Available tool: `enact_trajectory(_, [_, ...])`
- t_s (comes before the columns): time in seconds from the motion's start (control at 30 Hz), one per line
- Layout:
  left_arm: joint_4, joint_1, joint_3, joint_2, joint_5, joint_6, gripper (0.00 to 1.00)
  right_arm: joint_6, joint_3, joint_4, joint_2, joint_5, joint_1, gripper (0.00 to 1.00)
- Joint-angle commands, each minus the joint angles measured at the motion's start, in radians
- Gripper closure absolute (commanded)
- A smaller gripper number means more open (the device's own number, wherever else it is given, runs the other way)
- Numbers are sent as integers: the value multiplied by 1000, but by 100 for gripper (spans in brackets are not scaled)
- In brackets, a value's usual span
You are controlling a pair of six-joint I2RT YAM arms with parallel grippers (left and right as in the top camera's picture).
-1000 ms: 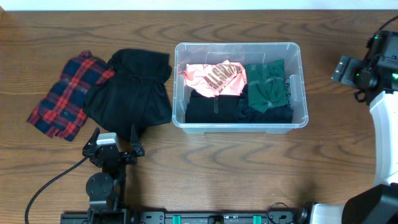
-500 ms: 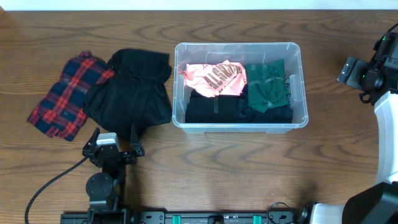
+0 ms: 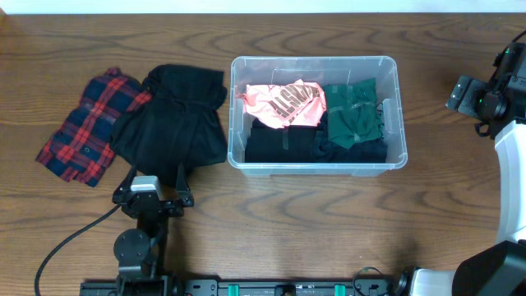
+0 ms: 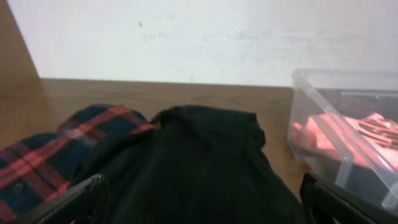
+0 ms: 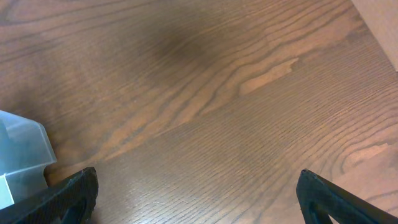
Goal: Pack container
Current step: 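Move the left gripper to the black garment left of the bin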
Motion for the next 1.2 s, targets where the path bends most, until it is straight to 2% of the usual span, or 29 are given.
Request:
enact_trajectory(0.0, [-42,4,91,26,40,-5,2,0,-1,-1,2,3,-3,1])
enact_trajectory(0.13, [-116,4,241,154,40,-5,2,0,-1,-1,2,3,-3,1])
enact_trajectory(0.3, [-241,4,497,473,40,-5,2,0,-1,-1,2,3,-3,1])
enact_trajectory(0.6, [-807,-23,1160,1230,40,-5,2,0,-1,-1,2,3,-3,1])
enact_trajectory(0.73, [-819,-28,1274,1412,40,-5,2,0,-1,-1,2,3,-3,1])
enact_trajectory(0.83, [-720,-29,1279,1493,45,-5,2,0,-1,-1,2,3,-3,1])
enact_trajectory(1.03, [-634,-33,1278,1551,148,-5,2,0,-1,-2,2,3,-4,1])
enact_trajectory(1.17, [-634,-68,1278,1551,96,-3,2,0,-1,-2,2,3,-3,1])
